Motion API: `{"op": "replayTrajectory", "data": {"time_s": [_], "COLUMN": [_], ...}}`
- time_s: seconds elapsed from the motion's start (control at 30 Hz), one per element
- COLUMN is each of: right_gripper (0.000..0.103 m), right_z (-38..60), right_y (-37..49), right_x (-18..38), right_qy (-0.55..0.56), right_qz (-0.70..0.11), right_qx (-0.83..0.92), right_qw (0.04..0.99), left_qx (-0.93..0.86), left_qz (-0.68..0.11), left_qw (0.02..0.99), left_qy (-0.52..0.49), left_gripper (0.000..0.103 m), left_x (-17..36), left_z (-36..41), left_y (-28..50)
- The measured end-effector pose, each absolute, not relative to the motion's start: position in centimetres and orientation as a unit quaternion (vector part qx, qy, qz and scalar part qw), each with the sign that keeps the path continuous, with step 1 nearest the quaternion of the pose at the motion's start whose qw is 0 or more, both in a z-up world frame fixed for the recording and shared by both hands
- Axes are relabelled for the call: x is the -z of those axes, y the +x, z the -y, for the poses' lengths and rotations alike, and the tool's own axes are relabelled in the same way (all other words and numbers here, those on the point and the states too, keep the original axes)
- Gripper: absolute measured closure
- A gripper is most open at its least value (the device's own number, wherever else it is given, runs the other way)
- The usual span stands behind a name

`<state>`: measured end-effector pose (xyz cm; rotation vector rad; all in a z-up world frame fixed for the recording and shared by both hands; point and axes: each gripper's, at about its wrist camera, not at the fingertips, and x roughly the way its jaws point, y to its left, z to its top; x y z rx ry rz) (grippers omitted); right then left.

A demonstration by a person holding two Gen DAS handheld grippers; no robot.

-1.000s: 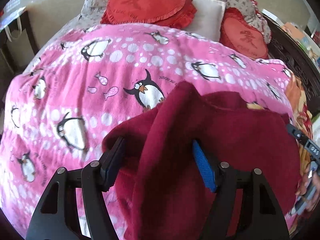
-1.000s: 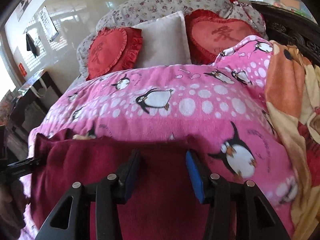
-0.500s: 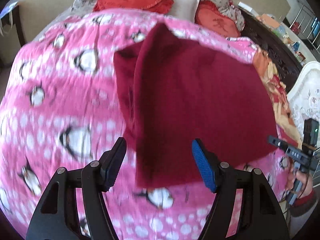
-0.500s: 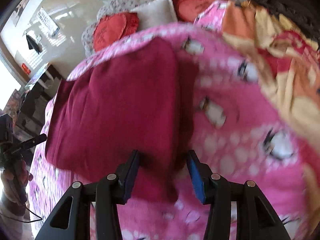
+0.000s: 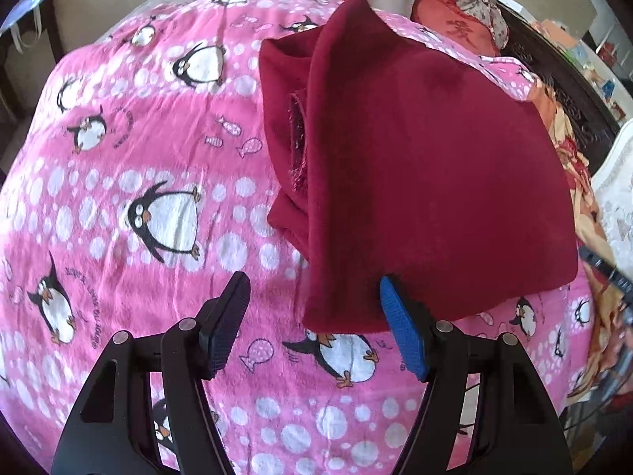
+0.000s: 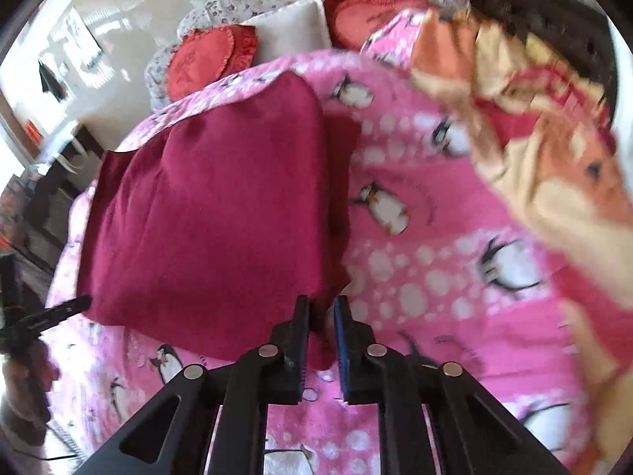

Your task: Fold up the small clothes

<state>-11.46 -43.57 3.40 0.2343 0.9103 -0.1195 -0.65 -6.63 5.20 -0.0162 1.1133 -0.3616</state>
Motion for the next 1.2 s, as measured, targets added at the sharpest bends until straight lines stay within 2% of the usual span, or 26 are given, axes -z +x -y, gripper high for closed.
{"op": "replayTrajectory", "data": {"time_s": [0.03,0.13,0.37,0.53,0.67,0.93,0.97,1.0,1.1,1.2], "right_gripper": [0.076,0.068,0.068,0.059,0.059,0.058,0.061,0.072,0.091,0.095], "right_z": [43.2,41.0,32.2,25.3,20.0,14.9,14.8,14.8,14.7,14.4], "right_y": [-11.3,-10.6,-3.7,1.7,5.9,12.2,12.4,12.5,12.3,12.3], "right_x": [-4.0,-5.8,-6.3,-6.8,-7.1,-3.7,-3.3,-3.1,-3.3,-4.3], "right_qy": [0.108,0.109,0.086,0.083,0.071,0.039,0.030,0.017,0.017,0.020], "right_qz": [-0.434,-0.417,-0.428,-0.437,-0.451,-0.491,-0.488,-0.485,-0.475,-0.462], "right_qx": [0.060,0.022,-0.082,-0.143,-0.169,-0.162,-0.161,-0.154,-0.170,-0.183], "right_qw": [0.893,0.902,0.896,0.884,0.873,0.855,0.857,0.861,0.863,0.867], "left_qx": [0.171,0.175,0.178,0.184,0.189,0.202,0.203,0.205,0.212,0.214], "left_qz": [-0.523,-0.518,-0.521,-0.525,-0.530,-0.529,-0.530,-0.530,-0.535,-0.531], "left_qw": [0.835,0.837,0.835,0.831,0.825,0.823,0.822,0.821,0.816,0.818], "left_qy": [-0.004,0.005,-0.004,-0.020,-0.043,-0.047,-0.048,-0.049,-0.052,-0.051], "left_gripper": [0.034,0.034,0.034,0.034,0.034,0.034,0.034,0.034,0.034,0.034], "left_x": [-5.3,-5.5,-5.1,-4.4,-3.6,-3.2,-3.2,-3.3,-3.6,-4.5], "left_z": [6.7,7.2,6.7,5.6,4.7,4.2,4.2,4.1,3.7,3.2], "left_y": [-0.7,-0.6,-0.1,-0.3,-0.4,-0.2,0.0,0.1,0.7,1.3]}}
